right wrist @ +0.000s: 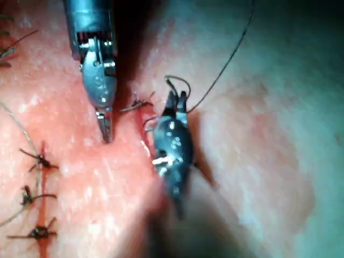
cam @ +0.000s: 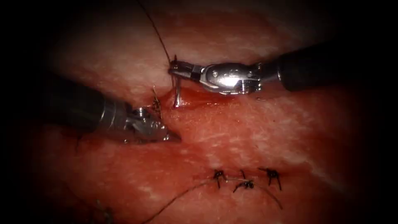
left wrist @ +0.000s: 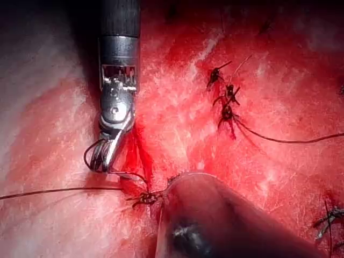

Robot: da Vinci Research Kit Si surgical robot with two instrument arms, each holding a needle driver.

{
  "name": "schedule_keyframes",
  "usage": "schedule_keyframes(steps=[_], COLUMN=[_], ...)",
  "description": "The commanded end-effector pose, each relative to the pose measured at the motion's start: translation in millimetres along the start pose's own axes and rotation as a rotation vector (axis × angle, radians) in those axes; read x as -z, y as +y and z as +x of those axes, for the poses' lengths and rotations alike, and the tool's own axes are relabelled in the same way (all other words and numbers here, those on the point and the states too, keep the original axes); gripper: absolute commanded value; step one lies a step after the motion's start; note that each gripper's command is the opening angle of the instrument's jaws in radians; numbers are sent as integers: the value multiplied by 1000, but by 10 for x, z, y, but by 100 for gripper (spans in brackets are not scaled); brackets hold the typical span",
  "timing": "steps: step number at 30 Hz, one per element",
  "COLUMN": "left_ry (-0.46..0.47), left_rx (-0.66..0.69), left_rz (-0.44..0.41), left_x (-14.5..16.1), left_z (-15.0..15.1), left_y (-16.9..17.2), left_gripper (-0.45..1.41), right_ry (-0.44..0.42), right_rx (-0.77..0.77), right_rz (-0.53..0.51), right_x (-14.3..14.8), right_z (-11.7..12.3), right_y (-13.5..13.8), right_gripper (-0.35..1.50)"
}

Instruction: Wound Closure

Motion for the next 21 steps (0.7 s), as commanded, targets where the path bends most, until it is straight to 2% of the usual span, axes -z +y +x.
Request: schedule_keyframes(steps=[1,5,11,21], left_ry=[-1,-1,-1,-1], left_rx=[-1,-2,-2,-5], left_rz=[-2,-3,0,4], left_x=[-7,-6,-6,-11], left_z=[-3,-4,-4,-7], left_y=[5,5,5,3], left_gripper=[-45,-45,-45,-45], right_ry=[-6,10,15,9], right_rx=[29,96,115,-101], right_rz=[37,114,162,169], right_x=[-8,-8,-8,-8], right_z=[-8,-7,-6,-2], right_y=[-7,-6,-7,-11], right_gripper=[-35,-35,-35,-35])
